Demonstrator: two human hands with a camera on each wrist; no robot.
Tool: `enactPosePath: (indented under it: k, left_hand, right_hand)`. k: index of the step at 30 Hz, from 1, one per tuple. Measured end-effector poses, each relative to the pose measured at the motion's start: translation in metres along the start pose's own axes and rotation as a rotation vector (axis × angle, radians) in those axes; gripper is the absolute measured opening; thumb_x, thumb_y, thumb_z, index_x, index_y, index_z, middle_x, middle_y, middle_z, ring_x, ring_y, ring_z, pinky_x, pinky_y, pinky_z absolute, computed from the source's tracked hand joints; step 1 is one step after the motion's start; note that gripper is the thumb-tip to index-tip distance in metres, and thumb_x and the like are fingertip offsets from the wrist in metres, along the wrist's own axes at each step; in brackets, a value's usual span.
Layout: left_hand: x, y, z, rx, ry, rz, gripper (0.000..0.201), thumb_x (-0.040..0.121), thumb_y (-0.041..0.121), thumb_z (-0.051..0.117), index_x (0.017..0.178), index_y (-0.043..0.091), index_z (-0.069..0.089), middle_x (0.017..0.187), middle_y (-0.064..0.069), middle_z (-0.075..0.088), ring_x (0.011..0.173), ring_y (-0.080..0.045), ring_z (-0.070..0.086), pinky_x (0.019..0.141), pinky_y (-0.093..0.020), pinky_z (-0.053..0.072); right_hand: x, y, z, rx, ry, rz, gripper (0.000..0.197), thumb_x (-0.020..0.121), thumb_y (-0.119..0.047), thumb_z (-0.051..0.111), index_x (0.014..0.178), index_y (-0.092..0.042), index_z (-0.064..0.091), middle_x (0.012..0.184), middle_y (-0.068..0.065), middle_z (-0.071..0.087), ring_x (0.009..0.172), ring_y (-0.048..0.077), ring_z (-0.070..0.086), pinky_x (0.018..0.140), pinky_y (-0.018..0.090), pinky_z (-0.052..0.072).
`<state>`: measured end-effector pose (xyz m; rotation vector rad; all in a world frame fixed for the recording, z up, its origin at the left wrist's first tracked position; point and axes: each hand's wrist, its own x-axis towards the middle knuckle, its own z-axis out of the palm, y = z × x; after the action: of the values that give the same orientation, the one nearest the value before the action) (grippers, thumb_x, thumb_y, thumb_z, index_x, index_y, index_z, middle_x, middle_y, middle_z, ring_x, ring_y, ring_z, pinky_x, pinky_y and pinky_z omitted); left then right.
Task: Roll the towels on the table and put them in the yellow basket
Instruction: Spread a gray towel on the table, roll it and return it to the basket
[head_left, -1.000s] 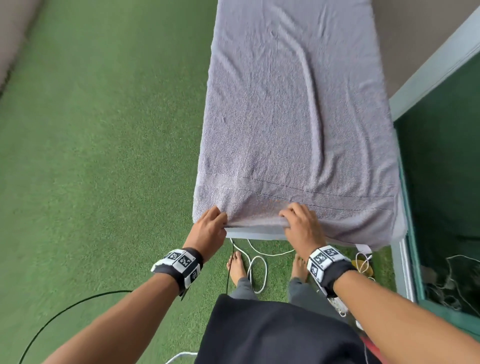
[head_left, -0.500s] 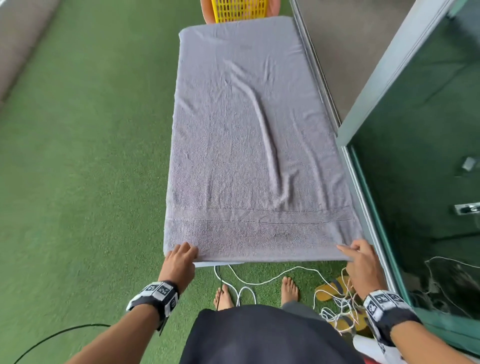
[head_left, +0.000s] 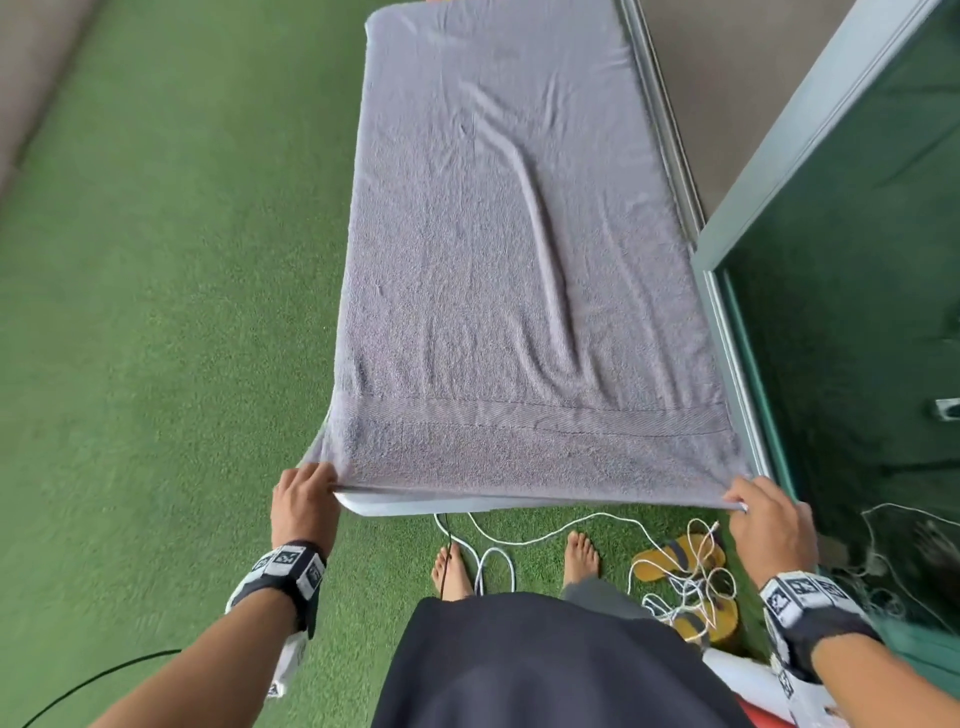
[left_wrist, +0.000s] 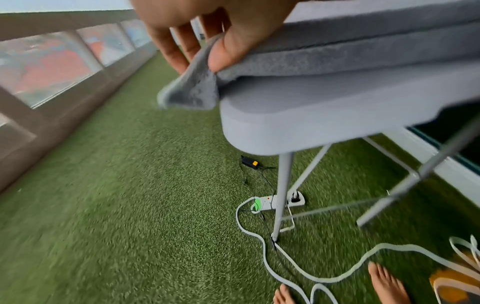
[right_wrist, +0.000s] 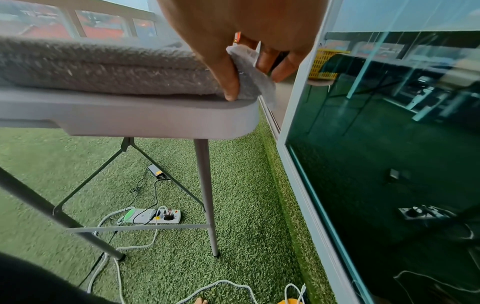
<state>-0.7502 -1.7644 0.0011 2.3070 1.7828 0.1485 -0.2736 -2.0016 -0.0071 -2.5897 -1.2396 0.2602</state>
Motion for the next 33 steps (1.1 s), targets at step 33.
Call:
enactPosePath:
  k: [33]
  left_hand:
    - [-0.021,0.027,0.033,-0.079,-0.125,0.024,0.039,0.068,-0.001,0.072,0.103,0.008,0.055,0.102,-0.008,0.053,0.092,-0.018,0.041,0.087,-0.038,0.043]
  right_hand:
    - [-0.003,-0.013,0.031,0.031,-0.141,-0.031,0.045,0.074,-0.005,0.071,0.116,-0.014,0.056,0.123,0.007,0.044,0.114,0.03,0.046,0.096,0.055,0.044]
